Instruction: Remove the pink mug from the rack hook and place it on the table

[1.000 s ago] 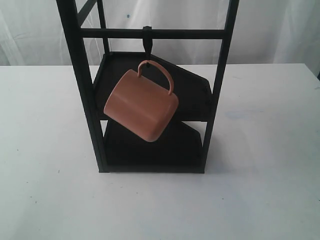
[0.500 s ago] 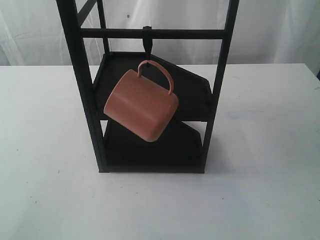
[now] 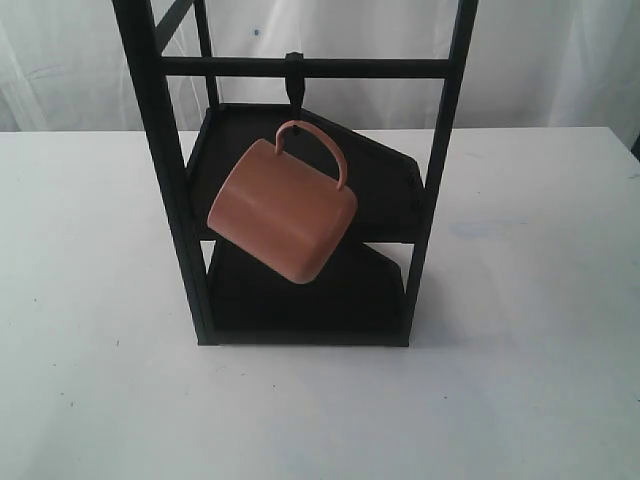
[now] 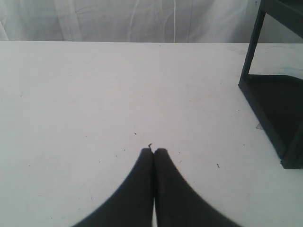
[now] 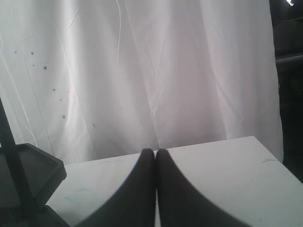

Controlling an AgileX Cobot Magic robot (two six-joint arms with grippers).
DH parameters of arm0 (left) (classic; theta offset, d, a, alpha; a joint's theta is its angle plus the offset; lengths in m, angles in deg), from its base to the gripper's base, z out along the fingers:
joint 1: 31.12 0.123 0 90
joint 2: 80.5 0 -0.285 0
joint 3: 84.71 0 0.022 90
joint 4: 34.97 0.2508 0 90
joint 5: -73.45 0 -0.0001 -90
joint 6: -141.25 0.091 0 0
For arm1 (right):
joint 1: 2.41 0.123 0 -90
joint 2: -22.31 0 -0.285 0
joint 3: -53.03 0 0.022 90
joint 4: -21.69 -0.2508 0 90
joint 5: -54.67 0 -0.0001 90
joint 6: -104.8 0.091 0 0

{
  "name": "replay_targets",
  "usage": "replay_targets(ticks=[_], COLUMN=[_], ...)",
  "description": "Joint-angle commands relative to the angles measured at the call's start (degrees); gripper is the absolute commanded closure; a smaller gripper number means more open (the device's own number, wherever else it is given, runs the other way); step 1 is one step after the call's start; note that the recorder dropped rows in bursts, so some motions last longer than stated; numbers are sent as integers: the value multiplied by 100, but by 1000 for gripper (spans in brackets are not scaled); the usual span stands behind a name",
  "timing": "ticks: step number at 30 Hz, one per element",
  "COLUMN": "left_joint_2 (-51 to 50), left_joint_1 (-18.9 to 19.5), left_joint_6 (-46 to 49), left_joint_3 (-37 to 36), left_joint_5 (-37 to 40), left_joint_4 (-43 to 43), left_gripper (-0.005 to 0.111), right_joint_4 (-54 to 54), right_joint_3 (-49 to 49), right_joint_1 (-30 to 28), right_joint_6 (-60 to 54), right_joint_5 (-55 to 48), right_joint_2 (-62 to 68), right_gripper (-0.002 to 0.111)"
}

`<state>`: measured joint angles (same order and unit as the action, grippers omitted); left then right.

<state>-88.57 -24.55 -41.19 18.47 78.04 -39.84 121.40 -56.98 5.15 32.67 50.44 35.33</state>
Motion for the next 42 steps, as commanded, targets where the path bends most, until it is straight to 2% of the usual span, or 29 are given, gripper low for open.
replay_targets(ticks=[1, 21, 27, 30, 42], left_joint_2=[28, 28, 28, 28, 28], left_joint_1=[11, 11, 11, 11, 11], left_joint_6=[-15, -15, -15, -15, -15], left_joint_3=[-40, -40, -40, -40, -40], left_joint_5=[-4, -4, -4, -4, -4], left_joint_4=[-15, -15, -15, -15, -15], left_gripper=[107, 107, 107, 107, 107], right_joint_4=[23, 23, 23, 23, 23], right_joint_3=[42, 42, 722, 722, 722], right_joint_1=[4, 4, 4, 4, 4], right_joint_6=[25, 35, 35, 35, 35], right_joint_5=[-56, -55, 175, 473, 390], right_joint_2=[26, 26, 13, -226, -475], right_gripper=[108, 108, 108, 108, 108])
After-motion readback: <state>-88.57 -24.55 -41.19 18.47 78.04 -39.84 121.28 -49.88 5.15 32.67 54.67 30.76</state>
